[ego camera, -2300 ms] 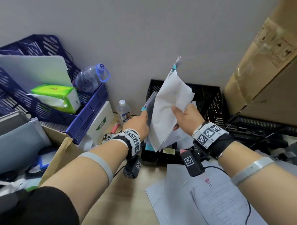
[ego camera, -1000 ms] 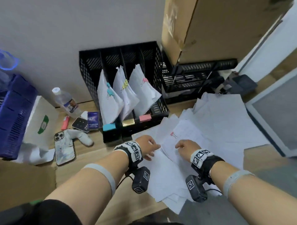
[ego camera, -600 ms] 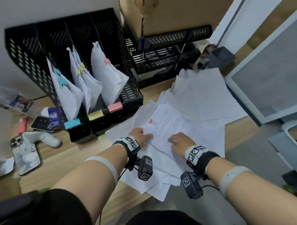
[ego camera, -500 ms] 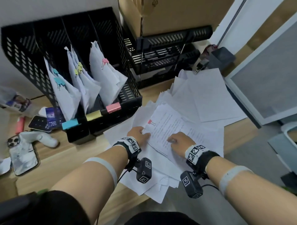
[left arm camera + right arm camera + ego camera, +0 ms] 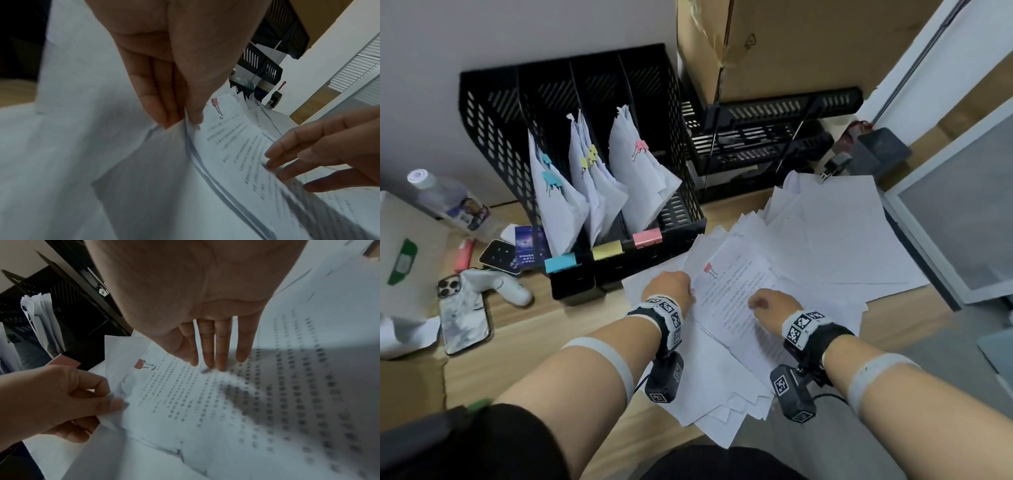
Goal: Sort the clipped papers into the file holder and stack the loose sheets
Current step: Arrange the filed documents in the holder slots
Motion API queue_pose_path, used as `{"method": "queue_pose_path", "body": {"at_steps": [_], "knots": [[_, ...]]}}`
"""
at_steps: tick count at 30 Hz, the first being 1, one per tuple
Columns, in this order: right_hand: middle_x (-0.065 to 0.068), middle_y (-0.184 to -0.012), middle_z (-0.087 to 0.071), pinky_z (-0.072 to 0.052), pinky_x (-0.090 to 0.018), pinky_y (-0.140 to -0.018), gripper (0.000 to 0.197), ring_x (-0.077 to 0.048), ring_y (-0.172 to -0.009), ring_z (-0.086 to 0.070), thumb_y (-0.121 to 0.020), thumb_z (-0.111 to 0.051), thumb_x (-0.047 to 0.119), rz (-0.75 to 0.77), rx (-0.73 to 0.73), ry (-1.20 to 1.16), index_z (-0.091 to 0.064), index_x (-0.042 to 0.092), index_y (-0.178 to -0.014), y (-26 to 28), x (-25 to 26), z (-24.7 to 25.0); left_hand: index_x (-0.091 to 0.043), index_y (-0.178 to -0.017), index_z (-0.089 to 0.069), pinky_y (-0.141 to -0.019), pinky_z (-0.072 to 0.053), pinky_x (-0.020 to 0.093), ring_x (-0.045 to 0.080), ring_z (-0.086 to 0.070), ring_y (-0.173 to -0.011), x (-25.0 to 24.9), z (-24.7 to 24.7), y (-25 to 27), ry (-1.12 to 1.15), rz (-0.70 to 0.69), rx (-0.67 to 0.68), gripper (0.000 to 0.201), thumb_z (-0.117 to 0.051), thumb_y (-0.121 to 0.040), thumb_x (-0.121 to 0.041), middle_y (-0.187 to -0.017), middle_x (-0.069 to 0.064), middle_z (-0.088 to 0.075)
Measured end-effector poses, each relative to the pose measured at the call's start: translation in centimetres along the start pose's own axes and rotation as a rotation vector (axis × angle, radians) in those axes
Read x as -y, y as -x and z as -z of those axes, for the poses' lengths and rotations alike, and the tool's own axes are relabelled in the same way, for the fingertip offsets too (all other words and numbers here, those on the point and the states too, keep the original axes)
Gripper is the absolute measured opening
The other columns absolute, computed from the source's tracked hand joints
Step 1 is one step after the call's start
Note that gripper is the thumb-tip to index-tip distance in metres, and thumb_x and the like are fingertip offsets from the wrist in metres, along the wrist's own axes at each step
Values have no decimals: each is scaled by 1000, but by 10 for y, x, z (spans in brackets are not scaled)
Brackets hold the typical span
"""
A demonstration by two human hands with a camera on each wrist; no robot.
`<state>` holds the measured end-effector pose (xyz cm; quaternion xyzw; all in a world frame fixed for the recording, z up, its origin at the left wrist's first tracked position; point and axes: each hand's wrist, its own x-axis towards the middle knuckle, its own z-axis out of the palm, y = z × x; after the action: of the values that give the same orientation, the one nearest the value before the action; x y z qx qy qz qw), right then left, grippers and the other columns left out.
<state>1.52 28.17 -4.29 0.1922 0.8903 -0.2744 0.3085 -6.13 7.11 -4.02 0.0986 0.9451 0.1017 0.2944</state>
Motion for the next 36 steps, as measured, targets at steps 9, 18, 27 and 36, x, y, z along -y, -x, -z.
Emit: {"method": "queue_pose_path", "body": {"at_steps": [9, 18, 27, 36], "knots": [[-12, -154, -25, -35, -39, -111, 79, -31, -138, -36, -87, -61, 21, -38, -132, 9, -18, 17, -153, 1, 18, 5, -18, -90, -64, -67, -44, 25, 24, -65, -85, 49, 13, 33, 282, -76, -199, 10, -56, -94, -20, -87, 3, -70], [-7, -145, -46, -42, -39, -105, 66, -28, -129, -48, -87, -63, 28, 71, -252, -103, -34, 22, -146, 10, 54, 4, -18, -82, -63, -72, -64, 37, 23, -72, -63, 102, 11, 68, 880, 31, -125, 18, -57, -98, -12, -74, 7, -62], [-8, -72, -54, -36, -30, -62, 19, -24, -71, -49, -94, -52, 14, 230, -240, -171, -59, 1, -82, 41, 77, -4, -19, -89, -64, -64, -63, 37, 24, -68, -73, 124, 23, 97, 1024, 117, -166, 17, -54, -97, -8, -83, 13, -67], [-23, -86, -60, -41, -29, -66, 24, -33, -80, -56, -96, -49, 20, 300, -375, -430, -58, -2, -90, 73, 106, 35, -17, -110, -69, -79, -55, 31, 17, -73, -83, 106, 47, 121, 1246, 32, 50, 18, -68, -93, -21, -102, 3, -76]]}}
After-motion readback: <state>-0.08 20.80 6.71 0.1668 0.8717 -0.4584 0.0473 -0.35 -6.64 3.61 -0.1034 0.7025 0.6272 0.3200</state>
